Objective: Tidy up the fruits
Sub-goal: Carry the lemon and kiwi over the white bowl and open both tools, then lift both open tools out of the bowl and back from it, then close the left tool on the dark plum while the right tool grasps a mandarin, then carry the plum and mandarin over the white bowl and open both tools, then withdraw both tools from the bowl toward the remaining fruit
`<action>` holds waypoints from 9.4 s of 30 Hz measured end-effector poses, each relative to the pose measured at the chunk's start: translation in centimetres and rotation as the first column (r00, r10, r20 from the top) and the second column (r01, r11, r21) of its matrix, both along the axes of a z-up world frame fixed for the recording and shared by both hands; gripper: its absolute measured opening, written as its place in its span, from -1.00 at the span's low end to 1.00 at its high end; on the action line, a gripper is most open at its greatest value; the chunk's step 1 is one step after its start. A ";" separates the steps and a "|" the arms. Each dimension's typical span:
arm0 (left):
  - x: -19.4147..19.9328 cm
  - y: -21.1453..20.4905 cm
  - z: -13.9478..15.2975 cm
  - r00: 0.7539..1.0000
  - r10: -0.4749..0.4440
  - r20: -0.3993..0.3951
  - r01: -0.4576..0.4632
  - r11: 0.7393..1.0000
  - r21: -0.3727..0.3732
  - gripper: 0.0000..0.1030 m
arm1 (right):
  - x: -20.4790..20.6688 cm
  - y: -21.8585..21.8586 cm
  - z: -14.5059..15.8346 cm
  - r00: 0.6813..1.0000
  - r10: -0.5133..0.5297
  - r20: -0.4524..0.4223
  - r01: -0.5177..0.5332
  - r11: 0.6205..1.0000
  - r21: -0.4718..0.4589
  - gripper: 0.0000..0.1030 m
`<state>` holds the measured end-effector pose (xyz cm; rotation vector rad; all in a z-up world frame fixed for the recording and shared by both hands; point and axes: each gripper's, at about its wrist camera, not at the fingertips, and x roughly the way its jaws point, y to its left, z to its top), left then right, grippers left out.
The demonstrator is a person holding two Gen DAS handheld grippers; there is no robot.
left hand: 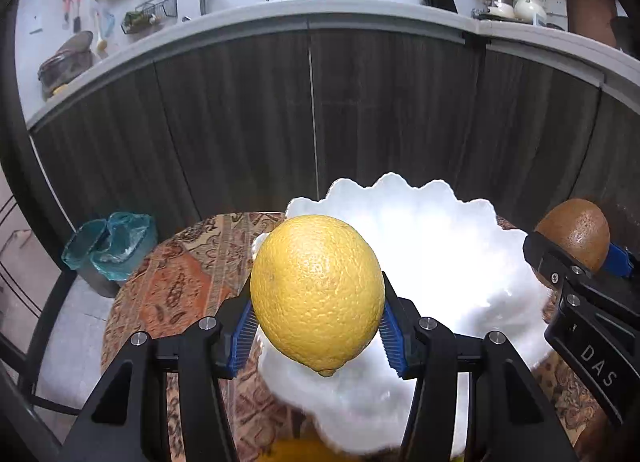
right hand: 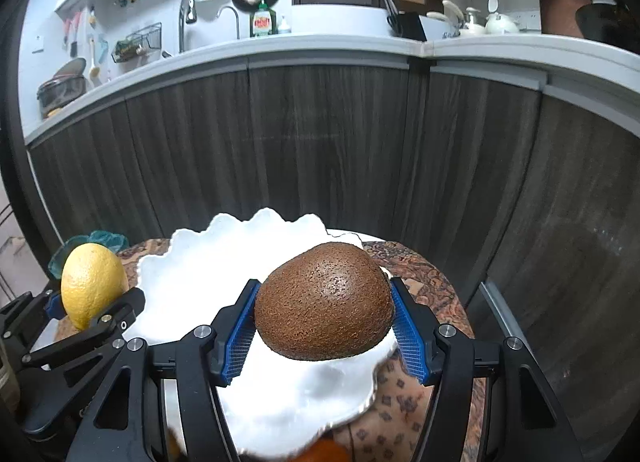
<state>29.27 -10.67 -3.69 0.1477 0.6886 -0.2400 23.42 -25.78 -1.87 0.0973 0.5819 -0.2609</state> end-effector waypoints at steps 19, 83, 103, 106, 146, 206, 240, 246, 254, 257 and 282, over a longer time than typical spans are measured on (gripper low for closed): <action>4.8 -1.5 -4.4 0.995 -0.017 -0.094 0.020 0.999 0.028 0.03 | 5.9 -1.4 -5.2 0.988 0.006 -0.153 -0.001 1.000 0.029 0.23; -16.0 4.8 0.7 0.992 -0.003 0.122 0.006 1.000 -0.019 0.87 | -14.3 3.2 0.9 0.994 -0.093 0.065 0.092 0.996 0.014 0.84; -16.3 5.9 -4.9 0.999 0.041 -0.002 -0.041 0.999 0.031 0.87 | -15.2 3.8 -5.3 0.993 -0.094 -0.066 0.092 0.995 -0.026 0.83; -16.3 6.0 -5.6 0.999 0.040 -0.020 -0.039 0.998 0.042 0.87 | -15.2 4.1 -6.2 0.993 -0.080 -0.083 0.079 0.997 -0.019 0.83; -14.6 5.3 -9.9 0.975 -0.052 -0.217 0.054 0.998 0.007 -0.34 | -12.2 3.6 -11.8 0.961 0.006 -0.278 0.019 0.996 0.085 -0.09; -9.1 1.9 1.1 0.994 -0.110 0.018 0.111 0.991 -0.072 -0.45 | -9.6 2.1 -1.0 1.000 0.024 0.004 -0.024 0.999 0.028 -0.13; -1.5 0.6 -2.1 0.997 -0.081 -0.006 0.080 0.996 -0.029 0.05 | -1.1 0.9 -4.2 0.995 0.037 -0.089 -0.032 0.998 0.060 -0.09; -2.1 1.0 -1.8 0.998 -0.055 0.026 0.055 0.998 -0.004 0.46 | -2.2 0.6 -3.0 0.999 -0.024 -0.028 0.025 0.999 0.023 0.64; -3.9 1.1 -0.5 0.995 -0.039 0.091 0.037 0.999 0.015 0.90 | -4.2 0.0 -2.2 0.998 -0.065 0.016 0.065 0.998 0.006 0.65; -4.3 1.1 -0.4 0.995 -0.046 0.087 0.045 0.999 0.017 0.90 | -4.8 -0.1 -1.6 0.997 -0.075 0.029 0.076 0.997 -0.012 0.73; -10.3 4.6 1.4 0.997 0.019 0.076 -0.016 0.999 -0.043 0.93 | -9.6 2.4 0.1 0.999 -0.033 0.032 0.033 0.999 0.004 0.74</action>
